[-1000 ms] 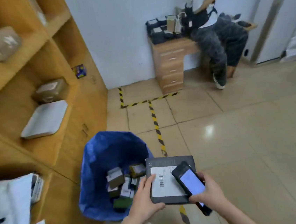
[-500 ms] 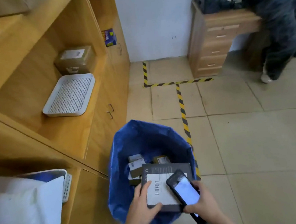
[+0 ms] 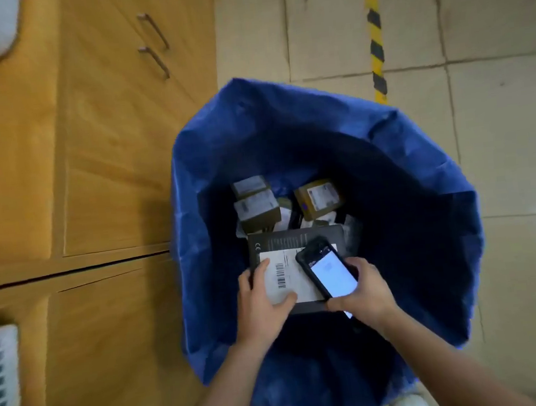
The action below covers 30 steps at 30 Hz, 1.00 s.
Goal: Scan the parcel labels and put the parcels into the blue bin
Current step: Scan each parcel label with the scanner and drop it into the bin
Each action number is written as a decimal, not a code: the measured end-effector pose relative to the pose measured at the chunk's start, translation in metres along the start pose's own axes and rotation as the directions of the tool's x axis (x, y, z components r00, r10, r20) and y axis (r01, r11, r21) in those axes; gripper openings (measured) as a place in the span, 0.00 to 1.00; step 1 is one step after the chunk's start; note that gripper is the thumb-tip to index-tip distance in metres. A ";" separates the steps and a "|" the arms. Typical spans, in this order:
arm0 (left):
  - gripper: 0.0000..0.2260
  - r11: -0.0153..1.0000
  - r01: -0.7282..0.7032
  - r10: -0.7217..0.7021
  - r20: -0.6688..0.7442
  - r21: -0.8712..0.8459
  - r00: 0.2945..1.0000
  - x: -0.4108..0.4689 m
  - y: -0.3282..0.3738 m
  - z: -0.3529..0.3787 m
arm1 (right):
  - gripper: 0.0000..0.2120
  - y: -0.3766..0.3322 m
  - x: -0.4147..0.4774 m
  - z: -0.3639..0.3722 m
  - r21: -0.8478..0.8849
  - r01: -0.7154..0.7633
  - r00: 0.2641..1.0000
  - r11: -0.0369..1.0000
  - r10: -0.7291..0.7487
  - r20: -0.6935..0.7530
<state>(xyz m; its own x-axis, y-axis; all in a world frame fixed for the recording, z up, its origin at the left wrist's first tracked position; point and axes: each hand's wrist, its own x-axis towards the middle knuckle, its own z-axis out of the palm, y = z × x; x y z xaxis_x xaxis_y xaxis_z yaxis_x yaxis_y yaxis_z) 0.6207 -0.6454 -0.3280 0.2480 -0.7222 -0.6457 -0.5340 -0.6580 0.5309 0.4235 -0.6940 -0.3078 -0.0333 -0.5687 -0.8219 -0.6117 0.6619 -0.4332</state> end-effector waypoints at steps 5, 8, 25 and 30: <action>0.29 0.996 0.084 -0.085 0.034 0.027 0.996 0.081 -0.049 0.046 | 0.46 0.043 0.106 0.045 -0.002 -0.069 0.996 0.998 0.069 0.064; 0.29 0.996 0.083 -0.085 0.044 0.043 0.995 0.119 -0.068 0.071 | 0.46 0.061 0.151 0.062 0.016 -0.073 0.995 0.997 0.072 0.071; 0.36 0.973 0.078 -0.116 0.168 0.218 0.979 0.158 -0.066 0.087 | 0.43 0.061 0.174 0.063 -0.044 -0.085 0.994 0.995 0.088 0.072; 0.34 0.965 0.013 -0.059 0.170 0.261 0.984 0.115 -0.010 0.060 | 0.43 0.040 0.105 0.020 0.021 -0.063 0.998 0.998 0.064 -0.015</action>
<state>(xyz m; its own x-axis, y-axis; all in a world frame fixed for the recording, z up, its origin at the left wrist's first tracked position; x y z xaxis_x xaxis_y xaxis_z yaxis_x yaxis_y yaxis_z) 0.6057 -0.7093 -0.4404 0.1381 -0.6356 -0.7595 -0.7234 -0.5885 0.3610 0.4111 -0.7173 -0.4184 -0.0839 -0.5327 -0.8421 -0.5916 0.7067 -0.3881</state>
